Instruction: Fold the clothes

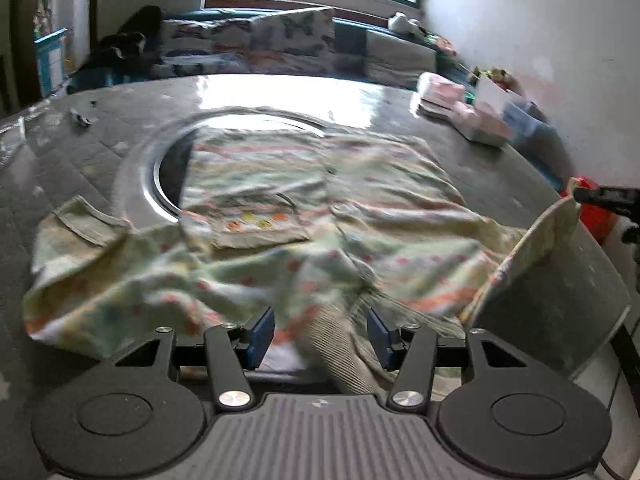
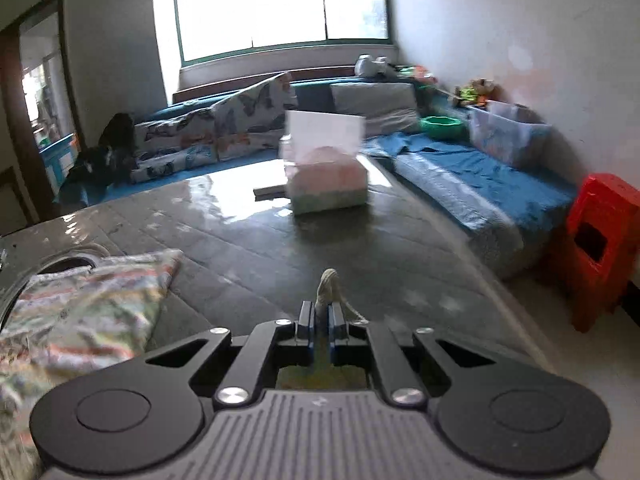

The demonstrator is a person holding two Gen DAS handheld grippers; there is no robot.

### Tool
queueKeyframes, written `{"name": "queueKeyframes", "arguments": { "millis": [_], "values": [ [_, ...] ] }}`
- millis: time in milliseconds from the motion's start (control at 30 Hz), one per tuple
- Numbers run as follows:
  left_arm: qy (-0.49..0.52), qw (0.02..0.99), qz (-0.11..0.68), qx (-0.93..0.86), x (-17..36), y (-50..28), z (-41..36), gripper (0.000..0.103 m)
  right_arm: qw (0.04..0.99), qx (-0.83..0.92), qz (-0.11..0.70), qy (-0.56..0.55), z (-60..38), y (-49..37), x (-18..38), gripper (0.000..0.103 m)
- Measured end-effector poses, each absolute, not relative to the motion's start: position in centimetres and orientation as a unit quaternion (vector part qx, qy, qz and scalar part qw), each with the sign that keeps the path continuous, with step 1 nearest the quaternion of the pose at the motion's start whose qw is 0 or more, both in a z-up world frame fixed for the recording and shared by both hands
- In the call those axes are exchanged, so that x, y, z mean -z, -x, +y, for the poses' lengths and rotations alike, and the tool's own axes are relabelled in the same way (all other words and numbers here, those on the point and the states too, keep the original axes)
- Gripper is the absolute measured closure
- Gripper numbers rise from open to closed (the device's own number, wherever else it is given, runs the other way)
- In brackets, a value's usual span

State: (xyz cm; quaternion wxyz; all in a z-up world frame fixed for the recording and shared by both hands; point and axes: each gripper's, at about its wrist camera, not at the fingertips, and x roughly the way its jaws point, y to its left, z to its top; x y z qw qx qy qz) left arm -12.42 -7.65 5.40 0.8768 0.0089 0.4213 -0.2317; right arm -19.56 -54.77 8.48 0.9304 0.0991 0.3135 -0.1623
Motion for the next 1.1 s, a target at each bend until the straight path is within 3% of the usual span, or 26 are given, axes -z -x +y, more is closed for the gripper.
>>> {"name": "queueKeyframes", "arguments": {
  "millis": [267,367,633,767,1100],
  "values": [
    [-0.047,0.85,0.439,0.286,-4.1,14.5,-9.0,0.052,0.903,0.197,0.368,-0.103,-56.3,25.8,-6.0,0.094],
    [-0.059,0.847,0.436,0.298,-4.5,14.9,-8.9,0.052,0.904,0.21,0.363,-0.084,-56.0,25.5,-6.4,0.085],
    [-0.022,0.885,0.397,0.244,-7.5,13.1,-5.0,0.052,0.923,0.177,0.334,-0.071,-54.3,23.6,-8.4,0.083],
    [0.008,0.89,0.411,0.198,-5.9,10.6,-3.8,0.065,0.929,0.106,0.349,-0.064,-51.3,21.6,-7.8,0.083],
    [0.049,0.909,0.404,0.087,-3.1,8.1,0.9,0.066,0.913,0.043,0.404,-0.04,-46.1,18.3,-4.1,0.079]
  ]
}}
